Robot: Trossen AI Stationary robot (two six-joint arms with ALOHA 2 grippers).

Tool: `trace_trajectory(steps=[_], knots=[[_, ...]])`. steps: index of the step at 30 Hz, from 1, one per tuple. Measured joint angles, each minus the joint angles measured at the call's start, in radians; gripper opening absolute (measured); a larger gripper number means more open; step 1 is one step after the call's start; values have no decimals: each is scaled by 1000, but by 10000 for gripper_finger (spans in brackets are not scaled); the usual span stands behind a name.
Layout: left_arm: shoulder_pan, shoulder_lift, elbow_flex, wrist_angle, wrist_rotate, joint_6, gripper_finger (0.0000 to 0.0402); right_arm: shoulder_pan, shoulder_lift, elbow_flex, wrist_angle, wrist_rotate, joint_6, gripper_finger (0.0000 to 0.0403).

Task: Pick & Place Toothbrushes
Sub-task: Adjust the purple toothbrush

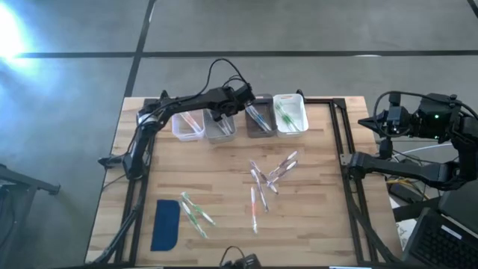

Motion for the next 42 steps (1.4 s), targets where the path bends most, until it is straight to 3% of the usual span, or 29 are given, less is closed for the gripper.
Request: trace_trajectory(steps=[10,25,31,42], knots=[[-56,-24,114,-291,-125,-151,91,0,0,0,0,0,0,8],[-41,-24,-30,-265,-71,-267,91,0,0,0,0,0,-2,8],[-31,-24,-84,-166,-52,-265,92,0,0,0,0,0,-1,8],[-15,-24,-153,-145,-30,-255,92,0,0,0,0,0,-1,8]])
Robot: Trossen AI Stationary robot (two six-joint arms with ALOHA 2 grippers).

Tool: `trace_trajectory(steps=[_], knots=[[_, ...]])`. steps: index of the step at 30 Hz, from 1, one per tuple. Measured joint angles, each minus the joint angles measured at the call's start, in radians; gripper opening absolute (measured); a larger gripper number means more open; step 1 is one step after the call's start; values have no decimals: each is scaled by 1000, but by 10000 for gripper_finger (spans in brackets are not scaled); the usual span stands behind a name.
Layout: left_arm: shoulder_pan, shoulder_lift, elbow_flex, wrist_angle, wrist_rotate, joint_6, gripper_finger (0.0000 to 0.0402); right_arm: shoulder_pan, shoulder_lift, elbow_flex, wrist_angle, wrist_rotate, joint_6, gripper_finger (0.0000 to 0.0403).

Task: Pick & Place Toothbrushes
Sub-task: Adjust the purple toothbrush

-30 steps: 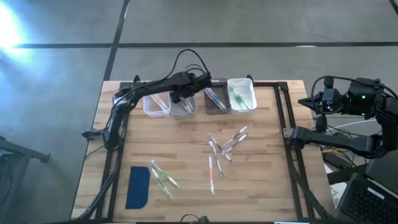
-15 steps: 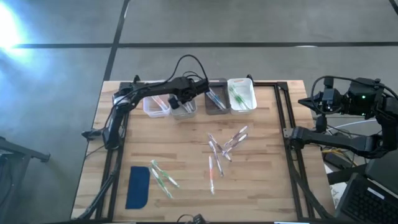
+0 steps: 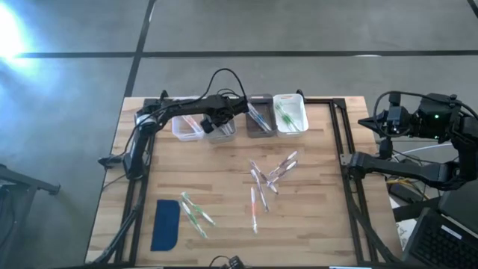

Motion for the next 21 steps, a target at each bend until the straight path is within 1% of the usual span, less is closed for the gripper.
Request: trace_trajectory(steps=[9,17,21], knots=[[10,7,-15,35,2,19,92,0,0,0,0,0,0,8],[17,9,-17,-30,11,7,92,0,0,0,0,0,1,8],[20,9,-4,-32,28,8,92,0,0,0,0,0,1,8]])
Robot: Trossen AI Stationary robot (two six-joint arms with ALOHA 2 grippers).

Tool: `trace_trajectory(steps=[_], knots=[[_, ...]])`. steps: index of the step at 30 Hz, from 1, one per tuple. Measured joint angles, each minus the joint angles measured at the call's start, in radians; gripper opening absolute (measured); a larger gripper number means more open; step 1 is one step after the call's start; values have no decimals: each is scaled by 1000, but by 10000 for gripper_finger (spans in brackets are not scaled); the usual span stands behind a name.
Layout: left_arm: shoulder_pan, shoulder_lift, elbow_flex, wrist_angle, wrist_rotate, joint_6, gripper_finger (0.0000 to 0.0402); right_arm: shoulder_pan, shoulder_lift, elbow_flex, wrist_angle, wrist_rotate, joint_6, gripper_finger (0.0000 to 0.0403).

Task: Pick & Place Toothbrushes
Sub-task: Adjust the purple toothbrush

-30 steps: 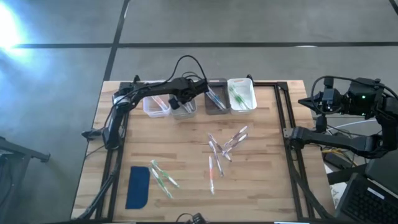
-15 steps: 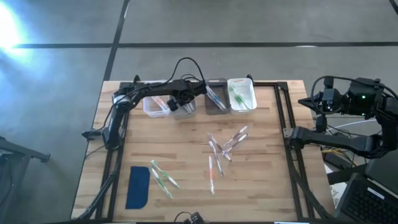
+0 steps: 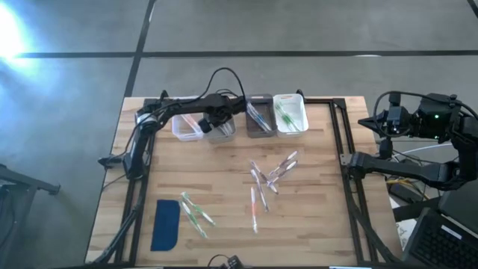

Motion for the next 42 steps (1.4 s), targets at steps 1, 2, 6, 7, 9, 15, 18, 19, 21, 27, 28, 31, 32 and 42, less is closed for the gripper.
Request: trace_trajectory(steps=[1,2,6,7,9,15,18,19,21,27,28,31,32,42], knots=[[-2,0,12,1,0,11,92,0,0,0,0,0,0,8],[-5,0,25,4,-3,20,92,0,0,0,0,0,-2,8],[-9,-2,58,5,-27,50,92,0,0,0,0,0,-1,8],[-9,-2,64,4,-29,58,92,0,0,0,0,0,-2,8],[-8,-2,74,7,-34,77,92,0,0,0,0,0,0,8],[-2,3,72,13,-42,115,102,0,0,0,0,0,-1,8],[5,19,72,29,-42,138,125,0,0,0,0,0,0,8],[8,25,72,34,-41,145,135,0,0,0,0,0,0,8],[13,34,71,42,-38,154,158,0,0,0,0,0,-1,8],[22,44,71,42,-32,152,206,0,0,0,0,0,0,8],[22,44,71,42,-32,152,207,0,0,0,0,0,-1,8],[28,44,71,42,-30,149,200,0,0,0,0,0,0,8],[28,44,71,42,-30,147,194,0,0,0,0,0,0,8],[38,44,71,42,-29,139,77,0,0,0,0,0,-3,8]])
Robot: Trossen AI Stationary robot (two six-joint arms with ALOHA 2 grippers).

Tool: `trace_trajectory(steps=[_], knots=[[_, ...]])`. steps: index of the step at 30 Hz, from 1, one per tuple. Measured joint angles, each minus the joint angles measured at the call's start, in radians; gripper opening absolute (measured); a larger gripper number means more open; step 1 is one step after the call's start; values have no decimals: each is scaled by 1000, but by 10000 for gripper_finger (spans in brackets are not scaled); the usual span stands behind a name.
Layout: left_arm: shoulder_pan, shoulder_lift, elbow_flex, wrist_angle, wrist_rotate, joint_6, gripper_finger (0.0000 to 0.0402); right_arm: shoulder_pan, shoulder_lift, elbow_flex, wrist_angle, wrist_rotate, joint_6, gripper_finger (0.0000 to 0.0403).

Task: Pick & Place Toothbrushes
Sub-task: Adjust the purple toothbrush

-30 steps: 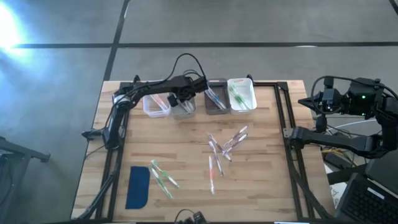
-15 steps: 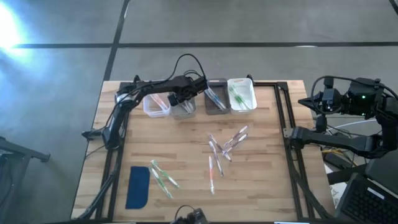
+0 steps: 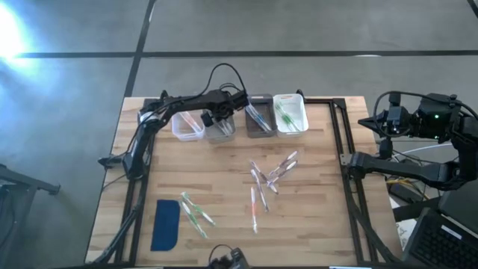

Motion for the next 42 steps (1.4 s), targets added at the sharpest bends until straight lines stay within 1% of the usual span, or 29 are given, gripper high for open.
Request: trace_trajectory(steps=[4,7,12,18,22,26,30,34,38,42], knots=[[3,0,0,2,0,0,39,0,0,0,0,0,1,8],[3,0,4,12,4,9,26,0,0,0,0,0,3,8],[-5,-1,36,14,37,28,22,0,0,0,0,0,2,8],[-34,-4,116,-21,43,26,22,0,0,0,0,0,0,8],[-50,-4,160,-89,36,-25,22,0,0,0,0,0,2,8],[-71,-5,195,-190,34,-118,22,0,0,0,0,0,2,8],[-81,-5,195,-206,66,-201,22,0,0,0,0,0,3,8],[-81,-5,167,-206,94,-275,22,0,0,0,0,0,3,8],[-66,-5,147,-203,134,-266,23,0,0,0,0,0,2,8],[-38,-5,124,-203,134,-239,22,0,0,0,0,0,1,8]])
